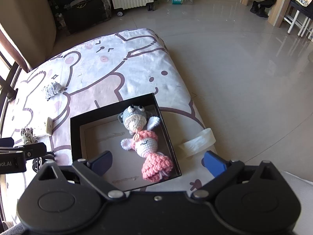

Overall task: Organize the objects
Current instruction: 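Withdraw both tools from the box back over the bed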

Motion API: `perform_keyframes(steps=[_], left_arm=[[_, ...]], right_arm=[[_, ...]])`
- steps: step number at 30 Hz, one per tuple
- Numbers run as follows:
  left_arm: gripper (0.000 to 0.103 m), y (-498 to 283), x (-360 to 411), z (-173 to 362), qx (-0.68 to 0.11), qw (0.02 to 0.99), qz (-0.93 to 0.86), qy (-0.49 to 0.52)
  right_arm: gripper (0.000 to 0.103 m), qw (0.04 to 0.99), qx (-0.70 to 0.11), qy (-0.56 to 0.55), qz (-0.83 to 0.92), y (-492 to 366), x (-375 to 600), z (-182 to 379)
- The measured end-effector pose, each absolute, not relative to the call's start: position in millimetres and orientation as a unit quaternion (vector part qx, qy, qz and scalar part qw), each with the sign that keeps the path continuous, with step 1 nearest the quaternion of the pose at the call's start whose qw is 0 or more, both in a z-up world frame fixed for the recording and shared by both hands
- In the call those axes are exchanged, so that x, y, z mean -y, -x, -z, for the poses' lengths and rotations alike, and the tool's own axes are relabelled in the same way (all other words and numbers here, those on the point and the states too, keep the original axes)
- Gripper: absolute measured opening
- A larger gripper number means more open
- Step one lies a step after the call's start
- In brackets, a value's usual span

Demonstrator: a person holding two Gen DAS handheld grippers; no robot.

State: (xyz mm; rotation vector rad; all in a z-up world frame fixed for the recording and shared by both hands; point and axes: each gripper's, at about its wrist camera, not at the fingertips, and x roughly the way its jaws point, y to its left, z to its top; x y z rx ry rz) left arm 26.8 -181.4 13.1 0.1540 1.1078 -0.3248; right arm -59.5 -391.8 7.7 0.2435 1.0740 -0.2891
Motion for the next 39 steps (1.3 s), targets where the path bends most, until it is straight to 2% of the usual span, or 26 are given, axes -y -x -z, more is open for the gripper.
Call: perform_keyframes(steps=[16, 39], left_arm=[[0.103, -35.9, 139.6, -12.3, -0.528, 0.839, 0.119, -0.058], [0.103, -32.2, 13.8, -13.3, -0.531, 0.847, 0.008, -0.029]], right_arm=[[0.101, 0.843, -0.513, -0.101, 0.125, 44.6, 370.9, -2.0], [0.101, 0.856, -0.514, -0.055, 0.024, -5.9, 254.3, -8.1]])
